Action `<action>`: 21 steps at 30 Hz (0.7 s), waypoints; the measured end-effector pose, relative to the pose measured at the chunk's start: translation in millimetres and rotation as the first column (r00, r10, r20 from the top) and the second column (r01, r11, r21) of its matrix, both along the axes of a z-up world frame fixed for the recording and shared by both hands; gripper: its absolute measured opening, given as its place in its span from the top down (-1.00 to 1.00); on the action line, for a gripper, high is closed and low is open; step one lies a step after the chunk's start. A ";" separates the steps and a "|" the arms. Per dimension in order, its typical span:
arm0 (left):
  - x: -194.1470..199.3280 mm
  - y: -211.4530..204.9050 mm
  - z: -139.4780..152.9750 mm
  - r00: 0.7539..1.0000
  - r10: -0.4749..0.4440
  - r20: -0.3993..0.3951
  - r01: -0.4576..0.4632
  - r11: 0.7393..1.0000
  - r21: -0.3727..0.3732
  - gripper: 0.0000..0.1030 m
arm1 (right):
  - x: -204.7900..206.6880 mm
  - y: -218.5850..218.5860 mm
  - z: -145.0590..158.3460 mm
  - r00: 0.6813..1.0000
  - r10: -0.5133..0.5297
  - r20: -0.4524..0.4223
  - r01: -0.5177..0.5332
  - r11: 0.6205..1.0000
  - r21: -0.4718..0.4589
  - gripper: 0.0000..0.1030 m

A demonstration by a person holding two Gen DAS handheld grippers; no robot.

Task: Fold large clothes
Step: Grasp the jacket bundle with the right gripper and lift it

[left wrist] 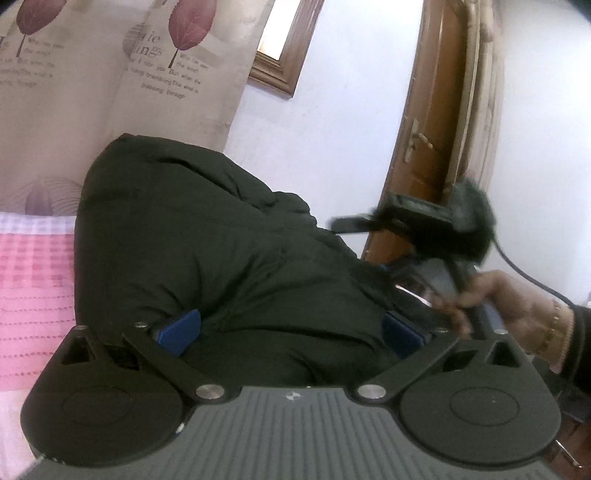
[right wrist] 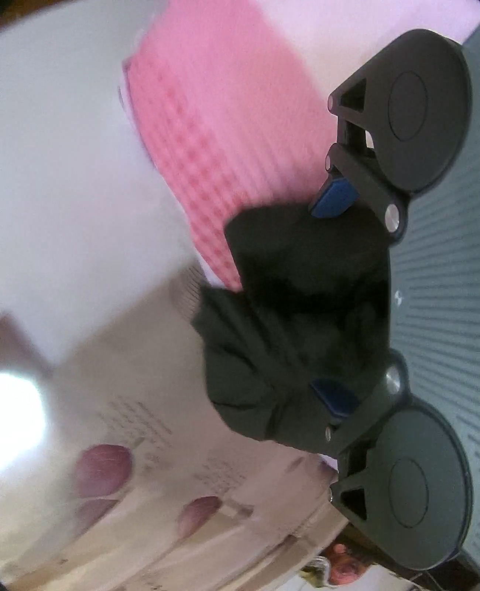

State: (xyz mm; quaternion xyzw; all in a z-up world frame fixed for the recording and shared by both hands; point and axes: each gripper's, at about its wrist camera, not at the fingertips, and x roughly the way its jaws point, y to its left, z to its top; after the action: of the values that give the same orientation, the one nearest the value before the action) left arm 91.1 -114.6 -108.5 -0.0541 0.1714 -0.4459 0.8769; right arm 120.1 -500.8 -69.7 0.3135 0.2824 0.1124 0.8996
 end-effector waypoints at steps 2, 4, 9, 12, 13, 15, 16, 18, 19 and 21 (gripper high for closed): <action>1.1 5.0 -1.9 1.000 0.011 -0.013 -0.011 1.000 -0.028 -1.00 | 15.5 20.4 3.1 0.998 0.060 0.010 -0.060 0.998 -0.024 -1.00; 3.4 15.3 -4.8 0.999 0.022 -0.033 -0.025 0.996 -0.081 -1.00 | 25.4 44.1 12.0 0.988 0.144 0.048 -0.141 0.989 -0.050 -0.85; 9.6 41.3 -12.0 0.994 0.030 -0.101 -0.052 0.974 -0.221 -1.00 | 22.7 43.1 11.3 0.966 0.187 0.175 -0.197 0.980 0.037 0.08; 4.9 39.1 -9.7 0.997 0.013 -0.077 -0.029 0.978 -0.208 -1.00 | 34.6 22.0 -40.4 0.984 0.170 0.052 -0.177 0.967 0.186 0.07; 0.8 38.2 -7.4 0.998 0.011 -0.064 -0.023 0.980 -0.197 -1.00 | 33.7 14.1 -50.7 0.985 0.168 0.048 -0.175 0.950 0.257 0.07; -6.2 36.6 -1.0 0.999 0.022 -0.036 -0.029 0.982 -0.185 -1.00 | 30.7 6.1 -58.5 0.987 0.155 0.041 -0.161 0.936 0.312 0.06; -8.0 34.3 4.2 0.999 0.028 -0.025 -0.032 0.982 -0.188 -1.00 | 28.6 6.0 -59.6 0.986 0.159 0.045 -0.165 0.934 0.318 0.03; -13.9 34.5 14.9 0.999 0.033 -0.002 -0.033 0.972 -0.232 -1.00 | 23.5 3.4 -58.5 0.988 0.145 0.059 -0.156 0.935 0.319 -0.08; -16.2 33.8 20.7 0.999 0.034 0.015 -0.030 0.968 -0.250 -1.00 | 23.1 0.3 -54.9 0.990 0.130 0.062 -0.143 0.938 0.317 -0.25; -18.1 28.2 31.9 0.998 0.026 0.057 -0.011 0.966 -0.259 -1.00 | 14.3 -5.5 -45.0 0.992 0.094 0.082 -0.115 0.946 0.304 -0.67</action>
State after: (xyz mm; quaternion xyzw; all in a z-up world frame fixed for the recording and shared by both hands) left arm 73.0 -86.4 -76.5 -0.1562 0.0852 -0.4576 0.8712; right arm 134.4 -506.3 -114.7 0.4305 0.2477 0.2131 0.8414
